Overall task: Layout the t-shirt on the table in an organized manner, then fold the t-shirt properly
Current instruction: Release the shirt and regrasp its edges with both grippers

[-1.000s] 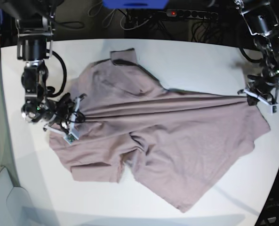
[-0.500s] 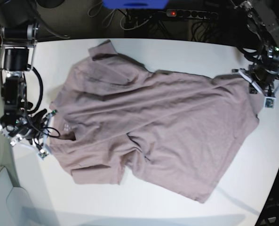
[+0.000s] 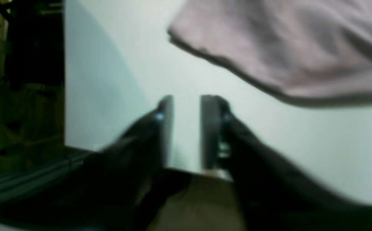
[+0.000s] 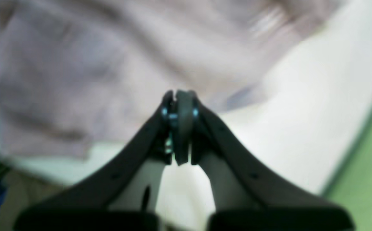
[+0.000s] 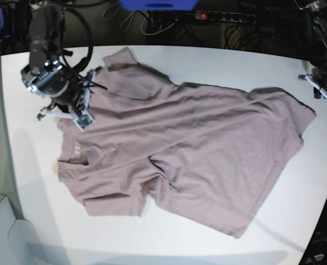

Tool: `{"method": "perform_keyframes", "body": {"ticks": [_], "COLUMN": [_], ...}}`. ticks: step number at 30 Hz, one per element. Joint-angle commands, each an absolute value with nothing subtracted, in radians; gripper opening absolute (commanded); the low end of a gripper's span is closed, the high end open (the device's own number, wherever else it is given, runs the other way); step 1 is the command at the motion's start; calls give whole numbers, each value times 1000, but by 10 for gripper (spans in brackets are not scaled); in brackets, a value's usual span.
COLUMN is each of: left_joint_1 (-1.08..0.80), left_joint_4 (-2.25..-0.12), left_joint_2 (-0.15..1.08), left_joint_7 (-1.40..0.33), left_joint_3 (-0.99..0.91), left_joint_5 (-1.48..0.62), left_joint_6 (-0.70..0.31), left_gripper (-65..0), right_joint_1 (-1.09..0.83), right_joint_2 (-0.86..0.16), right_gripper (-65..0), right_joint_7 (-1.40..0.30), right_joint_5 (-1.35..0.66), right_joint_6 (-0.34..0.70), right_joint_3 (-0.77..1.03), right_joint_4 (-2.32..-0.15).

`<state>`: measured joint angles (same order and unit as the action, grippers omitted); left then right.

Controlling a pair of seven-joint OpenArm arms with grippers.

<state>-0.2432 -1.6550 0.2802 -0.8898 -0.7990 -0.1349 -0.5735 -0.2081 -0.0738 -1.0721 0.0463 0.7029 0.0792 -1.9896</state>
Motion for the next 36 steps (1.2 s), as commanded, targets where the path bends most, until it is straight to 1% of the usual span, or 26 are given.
{"method": "perform_keyframes", "body": {"ticks": [1,5,6,8,13,23,27,29,30,33,36], "left_joint_1": [-239,-219,-202,-166,-71,48,77,77,77,77,76], "left_joint_4": [-1633,-1532,-1508,-1452,-1328,-1107,-1041,-1020,-1013,-1006,-1007], "left_joint_2": [308,341,344,346,364,366,392,397,397,397,394], "left_joint_7": [-858,-776,-756,-719,-677,-593,-578,-558,-544,-538,-539], "left_joint_3": [-808,-806,-808,-808,-809,-797,-734,-691,-679,-665,-665], "left_joint_5": [-143,-150,-150,-147,-145,-142,-140,-142,-142,-142,-142], "left_joint_6": [-575,-575,-575,-575,-572,-567,-568,-570,-572,-568,-568], "left_gripper": [-358,-174,-143,-107,-101,-101,-107,-154,-199,-384,-590], "right_joint_1": [-216,-308,-323,-348,-383,-421,-426,-443,-450,-453,-473], "right_joint_2": [-70,-65,-65,-65,-65,-70,-70,-70,-68,-68,-65], "right_gripper": [-590,-518,-506,-481,-451,-452,-452,-453,-453,-451,-450], "right_joint_7": [-1043,-941,-918,-894,-880,-880,-880,-878,-878,-878,-878], "right_joint_5": [36,35,35,35,35,35,35,35,35,35,35], "right_joint_6": [698,698,698,698,698,698,698,698,698,698,698], "right_joint_3": [71,42,35,24,24,30,30,30,30,25,22], "right_joint_4": [-2009,-2009,-2009,-2009,-2009,-2011,-2011,-2015,-2017,-2018,-2017]}}
